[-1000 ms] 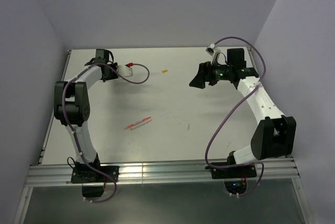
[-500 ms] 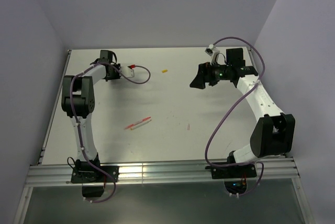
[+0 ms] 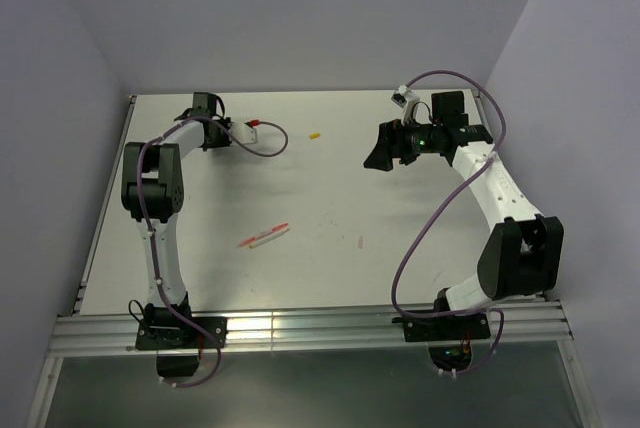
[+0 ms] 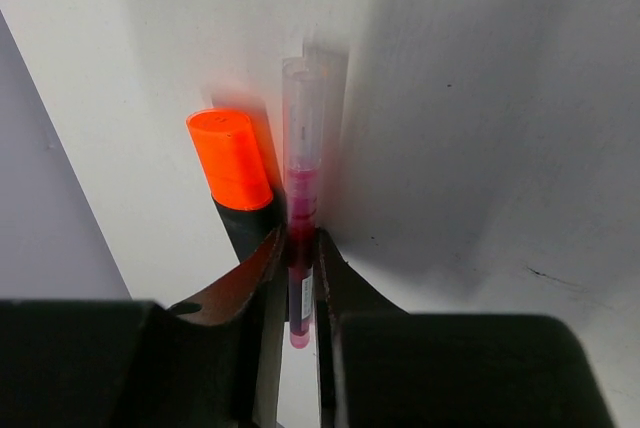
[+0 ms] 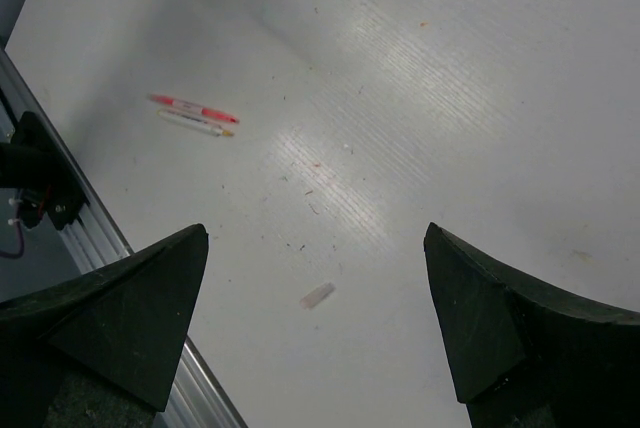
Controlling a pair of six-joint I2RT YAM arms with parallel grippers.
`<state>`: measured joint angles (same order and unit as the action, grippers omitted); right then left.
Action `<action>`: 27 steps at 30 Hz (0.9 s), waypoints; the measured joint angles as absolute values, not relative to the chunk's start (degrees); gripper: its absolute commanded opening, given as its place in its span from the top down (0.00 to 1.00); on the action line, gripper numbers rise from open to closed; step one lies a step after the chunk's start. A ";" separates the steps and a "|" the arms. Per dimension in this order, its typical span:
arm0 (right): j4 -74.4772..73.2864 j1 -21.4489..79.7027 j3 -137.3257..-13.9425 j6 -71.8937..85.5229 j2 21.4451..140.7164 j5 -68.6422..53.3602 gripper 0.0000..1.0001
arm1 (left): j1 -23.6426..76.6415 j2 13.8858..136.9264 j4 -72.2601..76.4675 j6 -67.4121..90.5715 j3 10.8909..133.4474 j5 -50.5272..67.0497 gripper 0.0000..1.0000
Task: Insert the pens into the pen caps
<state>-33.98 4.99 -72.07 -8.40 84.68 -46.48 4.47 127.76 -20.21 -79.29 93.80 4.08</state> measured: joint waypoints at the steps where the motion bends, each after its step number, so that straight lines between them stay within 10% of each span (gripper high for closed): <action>1: -33.98 4.99 -72.07 -8.45 84.68 -46.44 0.04 | 4.47 127.76 -20.21 -79.26 93.80 4.10 0.79; 18: -34.00 4.99 -72.07 -8.80 84.68 -46.48 0.04 | 4.64 125.64 -21.15 -79.20 91.35 4.25 0.70; 27: -34.00 4.99 -72.07 -8.97 84.66 -46.46 0.04 | 5.87 122.67 -26.39 -76.73 90.74 5.93 0.50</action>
